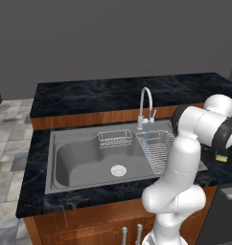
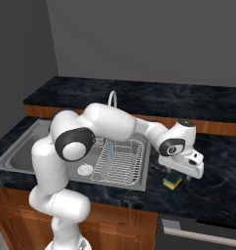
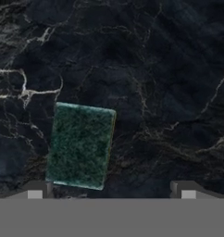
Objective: Soak the sponge with water for a few seconds and then drop it inside the sink.
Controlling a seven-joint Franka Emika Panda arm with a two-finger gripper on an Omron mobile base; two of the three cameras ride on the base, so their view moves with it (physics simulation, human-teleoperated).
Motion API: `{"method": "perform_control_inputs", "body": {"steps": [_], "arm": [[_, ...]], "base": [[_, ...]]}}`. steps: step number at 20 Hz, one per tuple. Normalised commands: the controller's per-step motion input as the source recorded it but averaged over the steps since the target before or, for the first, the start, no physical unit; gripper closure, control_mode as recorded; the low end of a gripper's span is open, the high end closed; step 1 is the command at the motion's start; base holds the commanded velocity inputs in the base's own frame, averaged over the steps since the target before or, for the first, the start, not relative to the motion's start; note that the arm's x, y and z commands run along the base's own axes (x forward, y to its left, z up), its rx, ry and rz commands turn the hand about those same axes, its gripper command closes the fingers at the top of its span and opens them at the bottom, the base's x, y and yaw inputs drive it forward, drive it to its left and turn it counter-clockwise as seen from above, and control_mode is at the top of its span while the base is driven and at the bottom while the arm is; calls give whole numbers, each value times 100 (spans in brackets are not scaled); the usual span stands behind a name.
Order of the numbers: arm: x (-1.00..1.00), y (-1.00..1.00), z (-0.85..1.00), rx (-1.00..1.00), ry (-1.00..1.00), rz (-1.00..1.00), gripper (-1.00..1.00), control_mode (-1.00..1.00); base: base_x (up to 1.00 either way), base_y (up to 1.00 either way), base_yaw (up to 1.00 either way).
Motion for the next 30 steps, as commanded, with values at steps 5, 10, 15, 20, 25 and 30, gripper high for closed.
{"method": "perform_control_inputs", "body": {"steps": [5,10,15,20,25,30], "arm": [[13,1,-11,2,-7,-22,-100,-100],[8,1,0,0,-3,-23,-100,-100],[0,0,0,0,0,-13,-100,-100],[0,5,0,0,1,-6,-100,-100],[0,17,0,0,0,-1,-100,-100],[0,4,0,0,0,0,-100,-100]], "base": [[0,0,0],[0,0,0],[0,0,0],[0,0,0],[0,0,0],[0,0,0]]}}
